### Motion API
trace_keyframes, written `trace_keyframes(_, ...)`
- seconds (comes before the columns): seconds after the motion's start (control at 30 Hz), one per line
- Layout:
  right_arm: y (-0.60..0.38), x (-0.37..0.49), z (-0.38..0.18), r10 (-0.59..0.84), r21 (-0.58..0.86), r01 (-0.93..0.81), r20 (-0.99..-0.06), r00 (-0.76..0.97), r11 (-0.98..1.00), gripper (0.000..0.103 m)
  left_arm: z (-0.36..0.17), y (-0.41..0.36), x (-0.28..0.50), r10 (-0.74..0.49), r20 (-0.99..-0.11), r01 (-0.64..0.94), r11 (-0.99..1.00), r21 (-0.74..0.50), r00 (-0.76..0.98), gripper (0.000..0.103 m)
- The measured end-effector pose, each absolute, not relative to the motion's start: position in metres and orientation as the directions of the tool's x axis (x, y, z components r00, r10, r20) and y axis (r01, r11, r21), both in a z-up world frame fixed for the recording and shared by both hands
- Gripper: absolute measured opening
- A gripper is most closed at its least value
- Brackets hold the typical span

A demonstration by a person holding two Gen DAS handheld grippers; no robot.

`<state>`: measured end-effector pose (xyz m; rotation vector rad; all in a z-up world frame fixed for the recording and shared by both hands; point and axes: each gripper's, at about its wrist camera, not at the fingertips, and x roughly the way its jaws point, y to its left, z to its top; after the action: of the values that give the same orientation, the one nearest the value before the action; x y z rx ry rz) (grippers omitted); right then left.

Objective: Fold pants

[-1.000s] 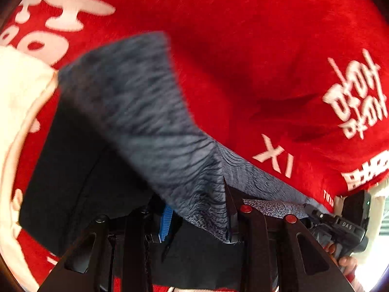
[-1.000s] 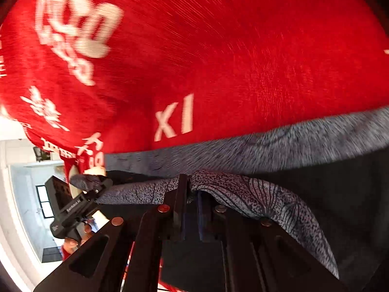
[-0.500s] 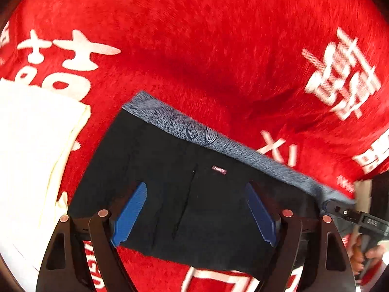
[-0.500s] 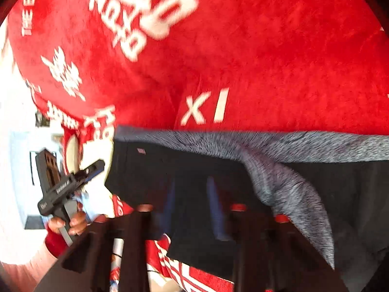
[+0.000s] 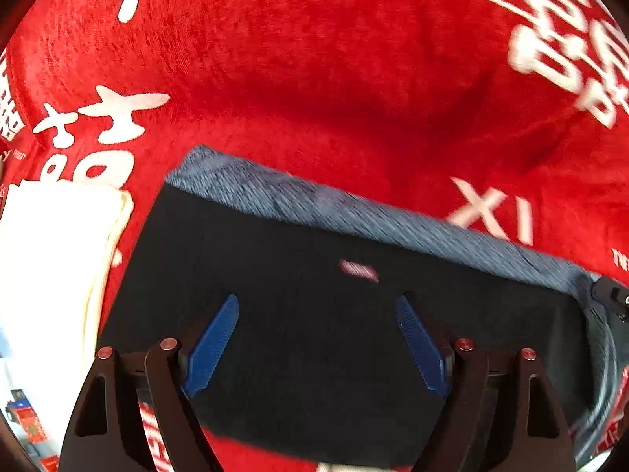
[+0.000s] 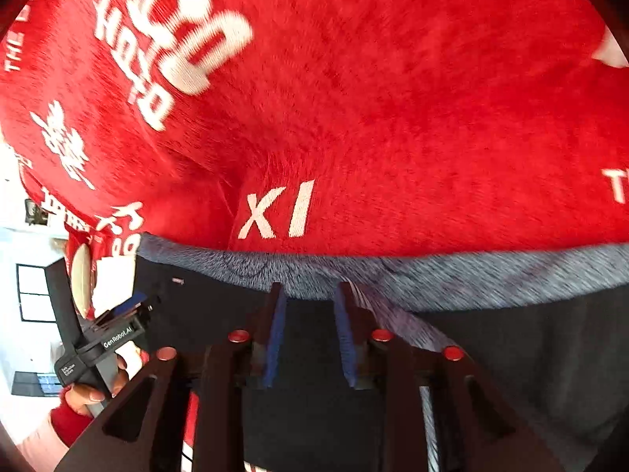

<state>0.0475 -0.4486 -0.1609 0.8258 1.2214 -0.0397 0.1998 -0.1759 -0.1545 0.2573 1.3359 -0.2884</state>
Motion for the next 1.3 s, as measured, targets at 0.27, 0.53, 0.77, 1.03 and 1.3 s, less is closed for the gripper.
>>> trace_keyframes(0.27, -0.458, -0.057, -0.146, 0.354, 0.498, 0.542, -0.866, 0.353, 0.677, 0.048, -0.145, -0.233, 0.122, -0.137, -0.984, 0.495, 0.866, -0.065, 0.111, 0.084)
trace_keyframes(0.53, -0.451, -0.16, -0.136, 0.253, 0.437, 0.705, -0.899, 0.357, 0.558, 0.049, -0.145, -0.282, 0.05, -0.22, -0.975, 0.617, 0.769, -0.169, 0.007, 0.084)
trace_keyframes(0.77, -0.42, -0.25, -0.137, 0.174, 0.358, 0.817, -0.934, 0.312, 0.452, 0.049, -0.137, -0.282, -0.006, -0.243, -0.969, 0.675, 0.707, -0.209, -0.046, 0.084)
trace_keyframes(1.03, -0.411, -0.341, -0.15, 0.07, 0.266, 0.908, -0.964, 0.257, 0.324, 0.049, -0.133, -0.267, -0.051, -0.232, -0.968, 0.721, 0.654, -0.227, -0.095, 0.084)
trace_keyframes(1.3, -0.428, -0.377, -0.168, 0.054, 0.286, 0.903, -0.957, 0.284, 0.319, 0.049, -0.139, -0.276, -0.073, -0.201, -0.974, 0.743, 0.635, -0.212, -0.106, 0.084)
